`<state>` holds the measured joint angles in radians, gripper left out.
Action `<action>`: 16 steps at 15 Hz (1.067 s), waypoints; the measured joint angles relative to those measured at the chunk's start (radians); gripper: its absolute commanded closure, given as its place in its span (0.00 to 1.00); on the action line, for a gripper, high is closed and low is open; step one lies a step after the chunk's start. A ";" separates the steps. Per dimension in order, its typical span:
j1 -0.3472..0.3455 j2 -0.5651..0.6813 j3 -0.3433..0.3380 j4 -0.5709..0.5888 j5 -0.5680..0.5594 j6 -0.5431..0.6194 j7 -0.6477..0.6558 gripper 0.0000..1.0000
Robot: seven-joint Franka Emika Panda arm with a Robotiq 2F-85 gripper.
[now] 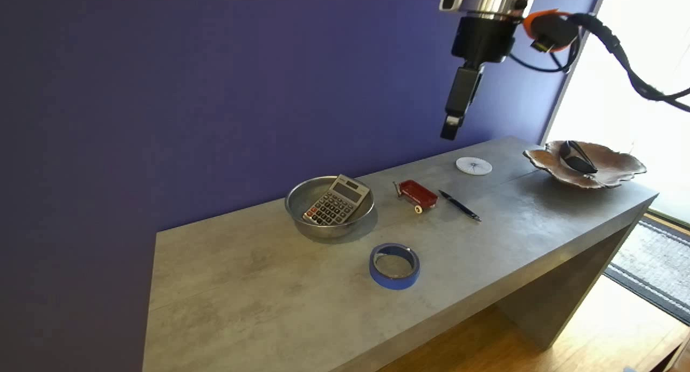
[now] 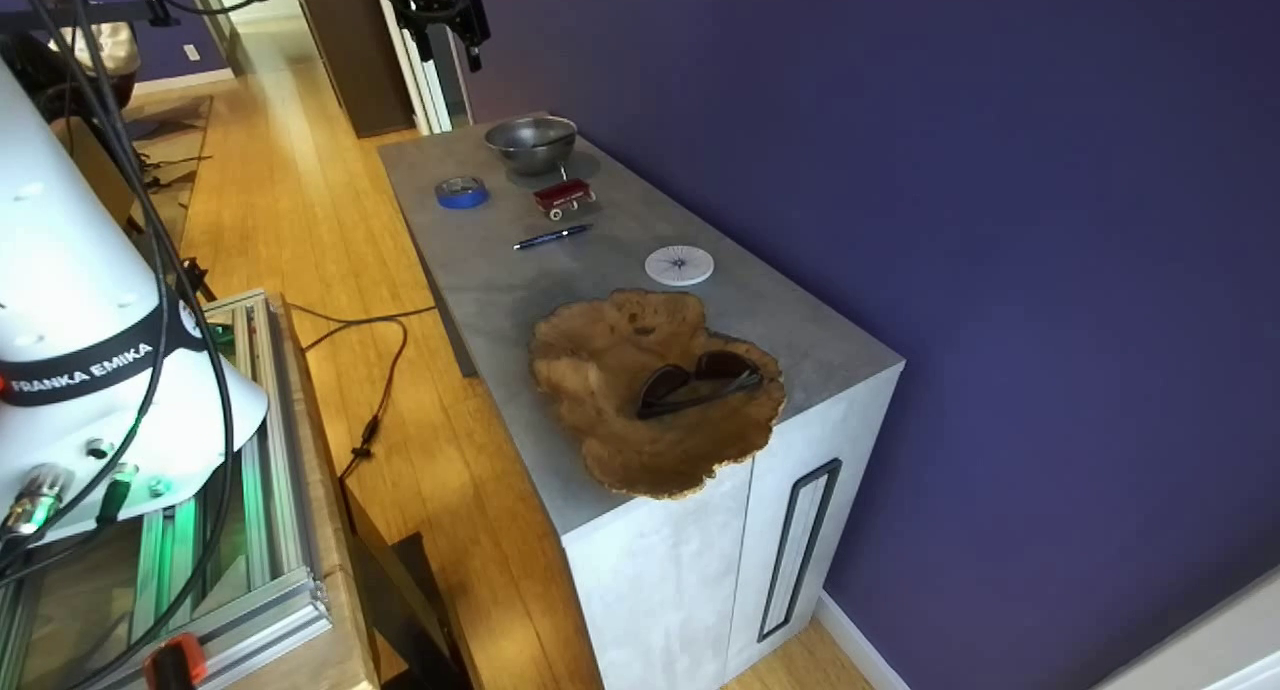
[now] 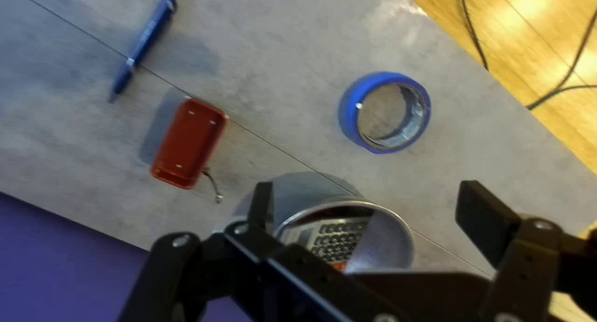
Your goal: Pick up the calculator and put it on the right side of the table
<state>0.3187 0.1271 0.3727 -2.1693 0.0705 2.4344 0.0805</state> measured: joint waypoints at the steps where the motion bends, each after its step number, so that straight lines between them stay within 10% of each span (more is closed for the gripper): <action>1: 0.007 0.046 0.006 0.026 0.042 0.048 -0.022 0.00; 16: -0.004 0.385 -0.023 0.223 0.154 0.395 -0.085 0.00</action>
<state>0.3148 0.5116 0.3502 -1.9466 0.2241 2.8298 -0.0043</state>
